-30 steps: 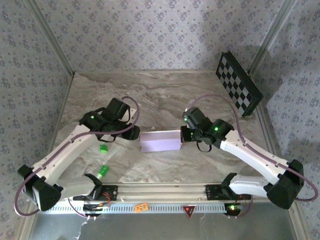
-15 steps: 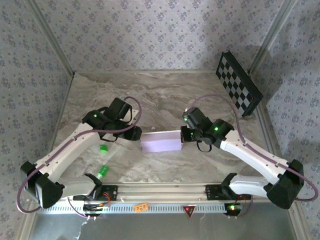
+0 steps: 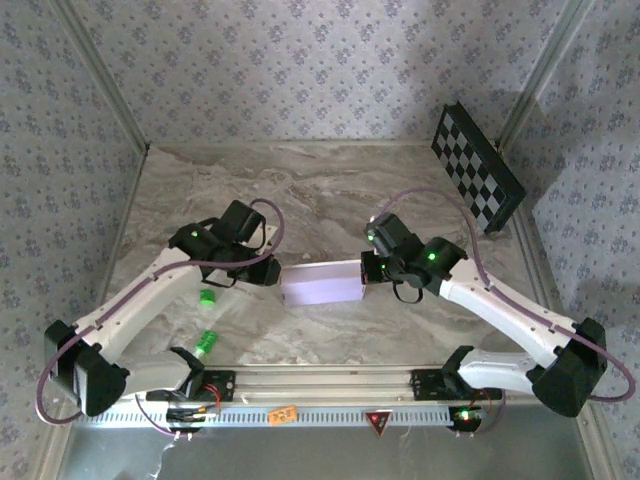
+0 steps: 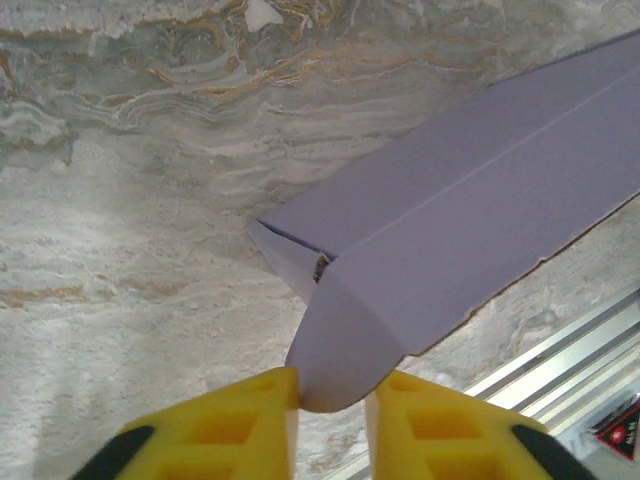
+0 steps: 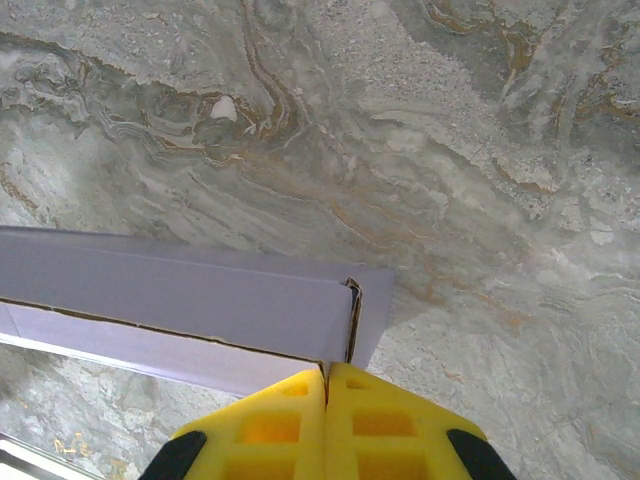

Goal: Fold the paper box

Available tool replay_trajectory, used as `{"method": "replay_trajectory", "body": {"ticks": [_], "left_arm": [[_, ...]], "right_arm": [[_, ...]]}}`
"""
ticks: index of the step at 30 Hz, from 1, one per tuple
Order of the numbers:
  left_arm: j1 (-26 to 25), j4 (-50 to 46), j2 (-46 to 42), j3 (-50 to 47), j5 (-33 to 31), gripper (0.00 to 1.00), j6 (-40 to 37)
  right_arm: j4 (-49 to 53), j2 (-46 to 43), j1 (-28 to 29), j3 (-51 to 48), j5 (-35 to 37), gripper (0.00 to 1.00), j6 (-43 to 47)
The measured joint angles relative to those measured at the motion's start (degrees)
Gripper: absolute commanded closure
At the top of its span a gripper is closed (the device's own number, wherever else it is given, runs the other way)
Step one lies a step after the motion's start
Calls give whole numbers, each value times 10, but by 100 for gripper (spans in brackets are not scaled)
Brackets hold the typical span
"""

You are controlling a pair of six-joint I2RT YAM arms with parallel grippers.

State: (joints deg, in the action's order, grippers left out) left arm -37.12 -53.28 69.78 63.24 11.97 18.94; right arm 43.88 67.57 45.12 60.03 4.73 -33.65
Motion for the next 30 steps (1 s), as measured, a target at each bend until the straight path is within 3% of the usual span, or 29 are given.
{"method": "replay_trajectory", "body": {"ticks": [14,30], "left_arm": [[-4,14,1,0,26,96,42],[-23,13,33,39,24,98,101]], "right_arm": [[3,8,0,7,2,98,0],[16,13,-1,12,25,98,0]]}}
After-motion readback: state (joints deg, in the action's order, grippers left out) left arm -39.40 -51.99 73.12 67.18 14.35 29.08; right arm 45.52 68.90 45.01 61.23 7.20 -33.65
